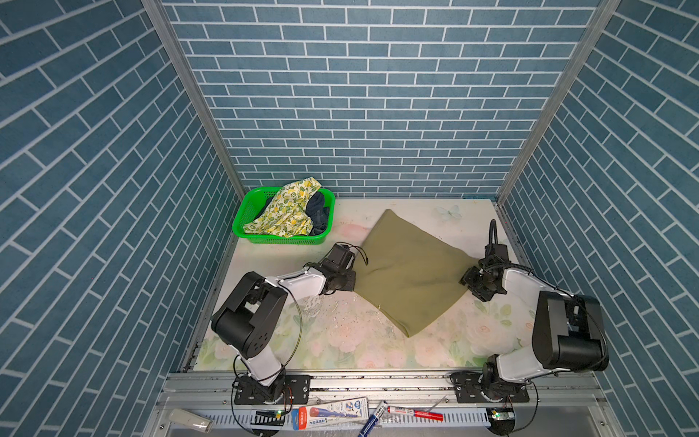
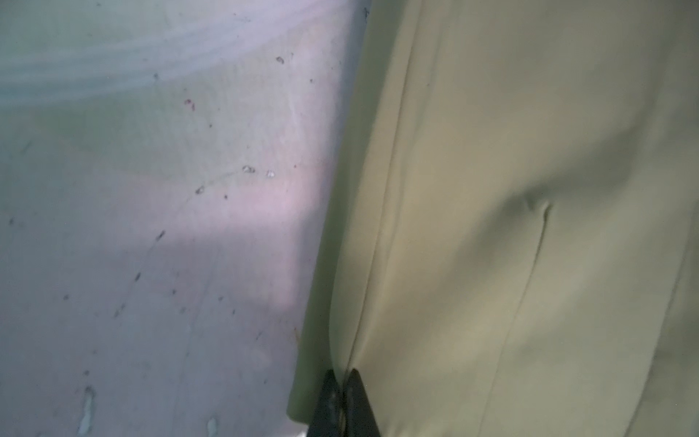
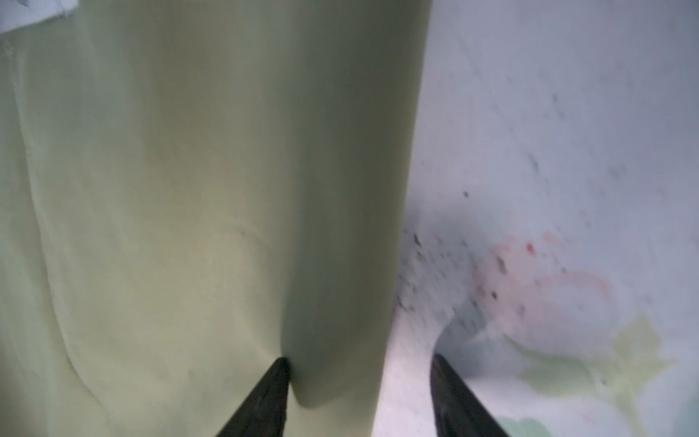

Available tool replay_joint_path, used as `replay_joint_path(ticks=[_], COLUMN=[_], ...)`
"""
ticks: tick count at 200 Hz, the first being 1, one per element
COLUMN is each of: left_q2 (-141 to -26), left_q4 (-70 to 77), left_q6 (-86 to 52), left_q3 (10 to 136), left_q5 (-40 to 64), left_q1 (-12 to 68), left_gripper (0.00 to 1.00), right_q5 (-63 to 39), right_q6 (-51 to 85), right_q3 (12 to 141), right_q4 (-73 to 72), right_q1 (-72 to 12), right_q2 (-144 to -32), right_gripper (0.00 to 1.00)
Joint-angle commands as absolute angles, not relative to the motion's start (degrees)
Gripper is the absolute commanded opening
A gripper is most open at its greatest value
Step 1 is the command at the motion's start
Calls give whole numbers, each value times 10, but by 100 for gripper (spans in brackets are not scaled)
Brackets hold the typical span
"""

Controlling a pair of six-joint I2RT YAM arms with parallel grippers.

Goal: Fold and stack skirts
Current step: Rotate the skirt at the center of the table.

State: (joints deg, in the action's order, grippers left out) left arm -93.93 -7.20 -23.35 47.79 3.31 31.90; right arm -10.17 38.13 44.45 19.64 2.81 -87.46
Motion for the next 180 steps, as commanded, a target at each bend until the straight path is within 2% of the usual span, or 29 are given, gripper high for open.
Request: replay_joint_path(ticks=[1, 35, 56, 79, 92, 100, 122, 134, 145, 146, 158, 180], left_q2=[-906, -866, -854, -854, -857, -859, -860, -856, -846, -844, -828, -799], left_q4=[-64, -50, -43, -39, -38, -39, -38, -44, -58, -60, -85, -128], left_q6=[-272, -305, -323, -344, -352, -355, -362, -362, -359, -358, -349, -336], left_q3=[439, 382, 361, 354, 357, 361, 369, 372, 375, 376, 383, 398], left_q5=[43, 36, 28, 21, 20, 20, 18, 18, 9, 7, -10, -38], left_q1=[319, 345, 371, 404, 424, 435, 458, 459, 458, 458, 457, 452], left_gripper=[0, 0, 0, 0, 0, 0, 0, 14, 31, 35, 53, 68], right_q5=[-115, -132, -154, -169, -171, -171, -152, -130, -113, -111, -97, -100], right_q6=[364, 340, 328, 317, 302, 291, 268, 266, 269, 269, 281, 316], right_q3=[475, 535, 587, 653, 692, 714, 749, 745, 728, 724, 687, 594], right_q4=[163, 137, 124, 119, 133, 146, 186, 208, 229, 231, 243, 236], right_q1=[31, 31, 29, 27, 24, 24, 25, 25, 23, 24, 24, 24], right_q2=[-904, -967, -1003, -1043, -1060, -1066, -1058, -1037, -1013, -1010, -976, -905], right_gripper=[49, 11, 4, 5, 8, 13, 46, 64, 71, 72, 75, 75])
